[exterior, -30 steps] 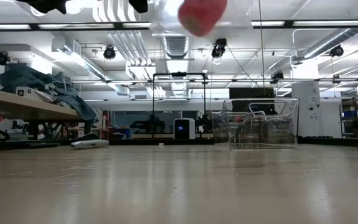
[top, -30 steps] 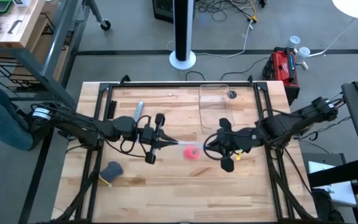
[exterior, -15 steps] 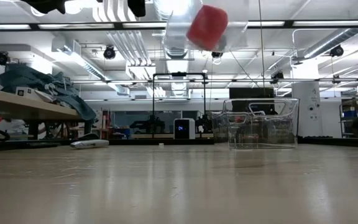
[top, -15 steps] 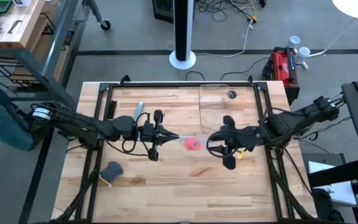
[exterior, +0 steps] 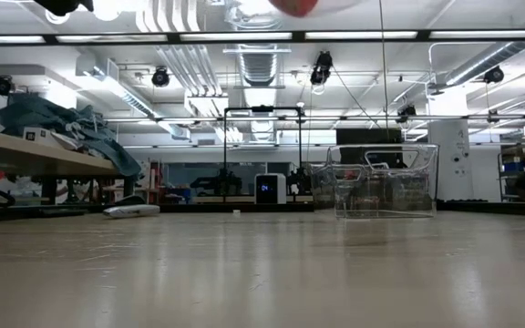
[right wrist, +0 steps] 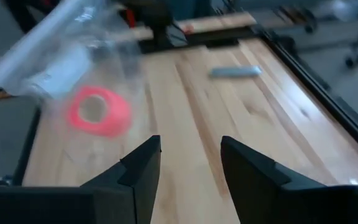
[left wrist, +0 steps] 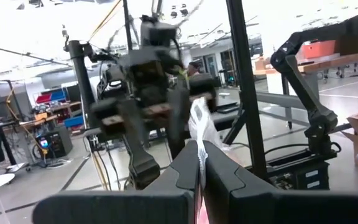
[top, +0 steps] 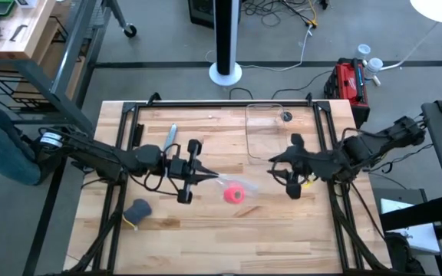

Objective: Roll bandage
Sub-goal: Close the transparent zip bag

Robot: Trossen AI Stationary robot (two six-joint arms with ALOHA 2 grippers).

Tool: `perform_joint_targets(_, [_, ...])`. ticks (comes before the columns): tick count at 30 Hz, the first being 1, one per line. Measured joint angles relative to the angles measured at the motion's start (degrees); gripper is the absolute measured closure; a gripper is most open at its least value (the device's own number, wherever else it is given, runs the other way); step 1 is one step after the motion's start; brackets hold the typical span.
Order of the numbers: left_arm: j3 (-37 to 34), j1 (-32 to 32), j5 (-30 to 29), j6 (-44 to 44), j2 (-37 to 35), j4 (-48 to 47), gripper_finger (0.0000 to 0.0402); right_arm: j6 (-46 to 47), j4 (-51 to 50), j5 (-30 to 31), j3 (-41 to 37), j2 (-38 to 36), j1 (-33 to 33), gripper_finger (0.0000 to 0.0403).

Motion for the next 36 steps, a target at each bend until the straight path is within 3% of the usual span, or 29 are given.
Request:
perform_joint_targets(11, [-0.2,0.0,-1.0,0.0,0.0,-0.2,0.0401,-7.7,32.8,-1.2,-15.9,1.2,2.1,0.0238])
perform_joint_targets(20, [-0.2,0.0,-3.4,0.7,0.0,-0.6,0.0401,-9.5,35.5,-1.4,-16.3,0.6,2.1,0.0240])
perform_joint_targets(26, [-0.2,0.0,-3.1,1.5,0.0,-0.5,0.0401,-11.2,43.3,0.1,-16.2,5.1,0.6,0.0246])
perform_joint_targets(29, [-0.2,0.0,-1.7,1.5,0.0,-0.1,0.0401,-11.8,44.8,3.6,-16.0,7.0,0.1,0.0282])
perform_joint_targets(33, [-0.3,0.0,-1.6,1.4,0.0,-0.8,0.0401,-16.6,48.1,5.1,-16.0,9.5,0.4,0.0382])
perform_joint_targets(36, [-0.3,0.0,-1.6,1.5,-0.1,-3.8,0.0401,-18.1,49.8,5.5,-16.0,9.8,0.6,0.0393])
